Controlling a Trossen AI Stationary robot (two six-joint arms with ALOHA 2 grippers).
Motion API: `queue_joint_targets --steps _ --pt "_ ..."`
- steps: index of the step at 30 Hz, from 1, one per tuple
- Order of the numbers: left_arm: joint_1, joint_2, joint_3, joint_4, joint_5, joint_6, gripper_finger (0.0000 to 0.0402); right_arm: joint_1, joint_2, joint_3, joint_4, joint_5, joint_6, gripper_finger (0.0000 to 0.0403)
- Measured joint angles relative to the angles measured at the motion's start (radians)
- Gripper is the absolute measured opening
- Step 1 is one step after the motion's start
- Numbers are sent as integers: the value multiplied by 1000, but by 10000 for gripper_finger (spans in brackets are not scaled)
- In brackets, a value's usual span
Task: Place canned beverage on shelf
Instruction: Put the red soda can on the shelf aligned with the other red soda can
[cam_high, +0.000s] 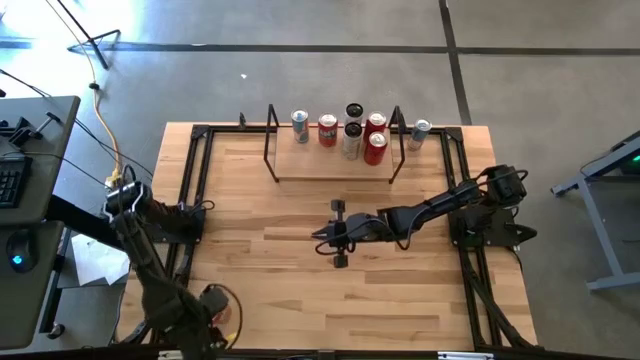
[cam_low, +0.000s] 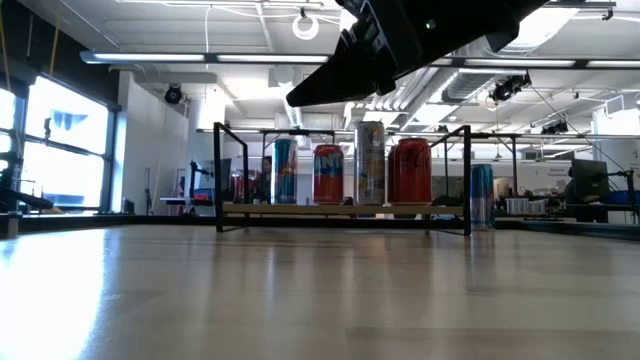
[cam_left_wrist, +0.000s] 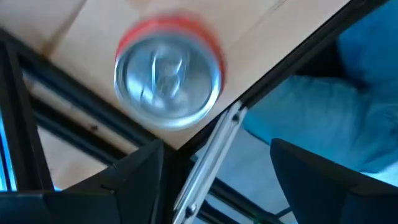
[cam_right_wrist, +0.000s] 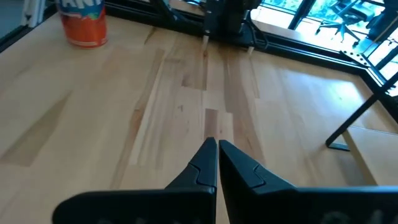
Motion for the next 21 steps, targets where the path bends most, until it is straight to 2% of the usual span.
queue_joint_targets --steps 3,6,11,16,18,21 --pt "-57 27 12 1 12 -74 286 12 0 0 -1 0 0 0" --pt "-123 49 21 6 5 -172 263 21 0 0 -1 0 0 0" --pt "-196 111 20 -15 -77 -283 177 34 0 0 -2 0 0 0" --pt "-195 166 20 60 -204 -300 72 49 0 0 -10 0 0 0" --pt "-190 173 12 5 -244 -288 34 54 0 0 -16 0 1 0" --pt "-178 189 13 -36 -256 -295 6 62 0 0 -27 0 20 0"
